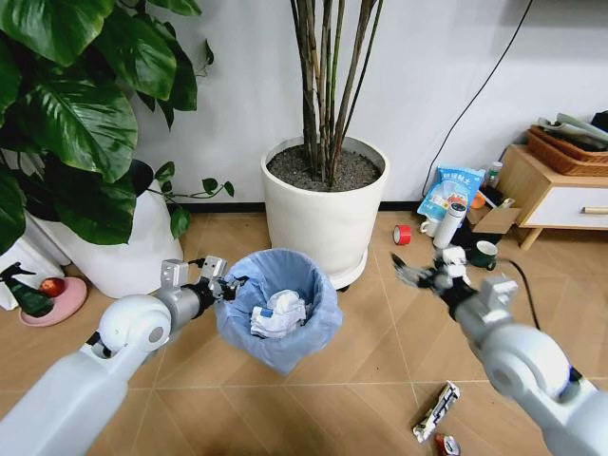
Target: Pick up the trash bin and place the garbage on the floor into it.
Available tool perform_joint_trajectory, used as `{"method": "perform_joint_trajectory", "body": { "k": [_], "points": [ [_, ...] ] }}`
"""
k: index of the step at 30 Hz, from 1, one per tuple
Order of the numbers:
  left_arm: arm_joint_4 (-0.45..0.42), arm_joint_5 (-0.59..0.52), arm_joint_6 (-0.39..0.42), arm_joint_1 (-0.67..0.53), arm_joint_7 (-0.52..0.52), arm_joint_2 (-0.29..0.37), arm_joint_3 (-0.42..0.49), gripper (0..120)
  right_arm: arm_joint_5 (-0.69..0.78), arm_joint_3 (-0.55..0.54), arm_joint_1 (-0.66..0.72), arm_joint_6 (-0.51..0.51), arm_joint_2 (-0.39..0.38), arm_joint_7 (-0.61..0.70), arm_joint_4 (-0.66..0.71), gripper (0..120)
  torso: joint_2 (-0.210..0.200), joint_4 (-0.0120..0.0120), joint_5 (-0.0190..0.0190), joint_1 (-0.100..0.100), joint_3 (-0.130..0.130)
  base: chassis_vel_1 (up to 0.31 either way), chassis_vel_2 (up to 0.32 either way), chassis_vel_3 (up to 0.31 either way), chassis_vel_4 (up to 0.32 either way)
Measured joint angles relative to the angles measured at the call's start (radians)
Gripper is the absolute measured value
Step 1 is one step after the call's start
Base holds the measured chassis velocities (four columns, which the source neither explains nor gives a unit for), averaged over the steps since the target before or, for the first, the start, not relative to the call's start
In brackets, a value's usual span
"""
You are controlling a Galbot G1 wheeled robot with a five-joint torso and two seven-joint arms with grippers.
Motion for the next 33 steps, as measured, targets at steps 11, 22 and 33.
{"method": "perform_joint_trajectory", "body": {
  "k": [11,22,33],
  "points": [
    [0.018,0.015,-0.011,-0.007,0.031,-0.012,0.011,1,-0.106,0.208,-0.242,0.191,0.028,-0.408,-0.214,100,0.0,0.0003,0.0002,0.0,0.0,0.0,0.0,0.0,0.0],
    [0.008,0.021,-0.016,0.005,0.045,-0.007,0.009,1,-0.185,0.23,-0.325,0.252,0.103,-0.474,-0.353,100,0.0,0.0002,0.0001,0.0,0.0,0.0,0.0,0.0,0.0],
    [-0.009,0.023,-0.017,0.009,0.041,-0.004,0.022,1,-0.227,0.121,-0.314,0.186,0.335,-0.195,-0.452,100,0.0,0.0001,-0.0001,0.0,0.0,0.0,0.0,0.0,0.0]
  ]
}}
